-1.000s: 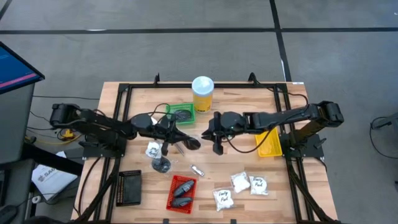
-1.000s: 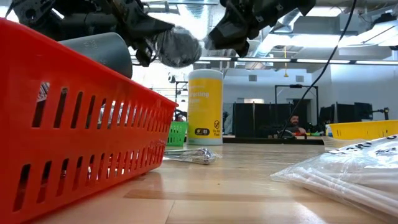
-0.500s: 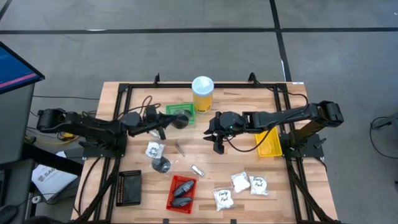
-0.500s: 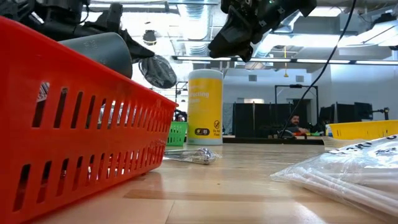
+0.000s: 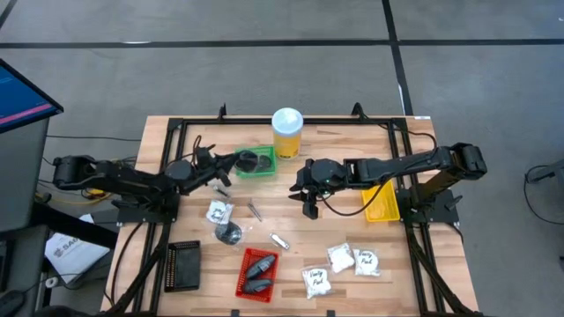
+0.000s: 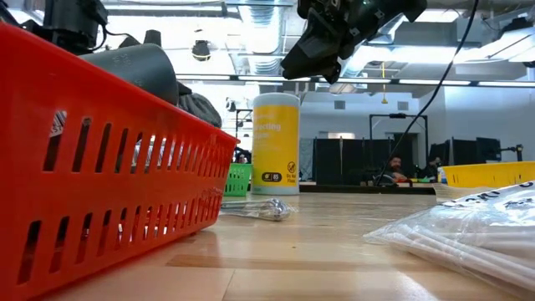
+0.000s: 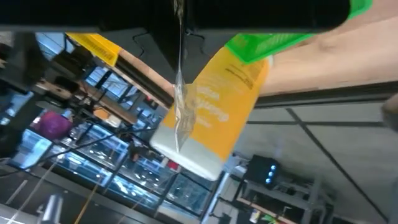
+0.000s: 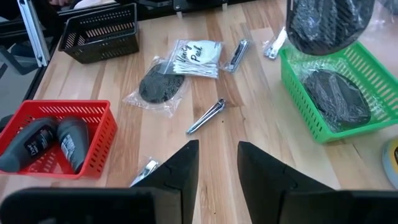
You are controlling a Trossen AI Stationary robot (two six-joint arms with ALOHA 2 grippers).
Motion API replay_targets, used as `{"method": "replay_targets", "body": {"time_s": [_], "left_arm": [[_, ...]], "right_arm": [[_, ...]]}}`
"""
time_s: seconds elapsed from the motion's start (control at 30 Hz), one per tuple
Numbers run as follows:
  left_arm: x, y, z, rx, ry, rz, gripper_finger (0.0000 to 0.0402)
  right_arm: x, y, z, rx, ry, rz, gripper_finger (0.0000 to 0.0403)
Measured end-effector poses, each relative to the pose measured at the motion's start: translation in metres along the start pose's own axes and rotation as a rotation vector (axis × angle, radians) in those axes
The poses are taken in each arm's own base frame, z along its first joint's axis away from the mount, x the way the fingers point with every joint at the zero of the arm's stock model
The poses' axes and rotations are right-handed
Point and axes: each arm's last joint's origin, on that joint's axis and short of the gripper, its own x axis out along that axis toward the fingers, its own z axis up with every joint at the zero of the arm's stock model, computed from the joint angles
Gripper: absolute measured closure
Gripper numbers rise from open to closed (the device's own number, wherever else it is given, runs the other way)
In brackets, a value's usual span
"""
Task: Pick & Place Travel size toiletries
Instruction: Put the black hairbrush into the green bin
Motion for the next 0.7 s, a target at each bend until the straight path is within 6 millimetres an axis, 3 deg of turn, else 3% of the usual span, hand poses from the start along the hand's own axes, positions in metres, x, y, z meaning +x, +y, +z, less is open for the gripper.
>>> {"method": "replay_targets", "body": {"time_s": [0.5, 0.7], "left_arm": [[0.019, 0.021, -0.015, -0.113, -0.020, 0.138, 0.0401], [0.031, 0.020, -0.023, -0.114, 0.003, 0.167, 0.0401]], "right_arm": [[0.000, 0.000, 0.000, -0.011, 0.001, 0.000, 0.0301], [0.000, 0.000, 0.000, -0.019, 0.001, 0.000, 0.0301]]}}
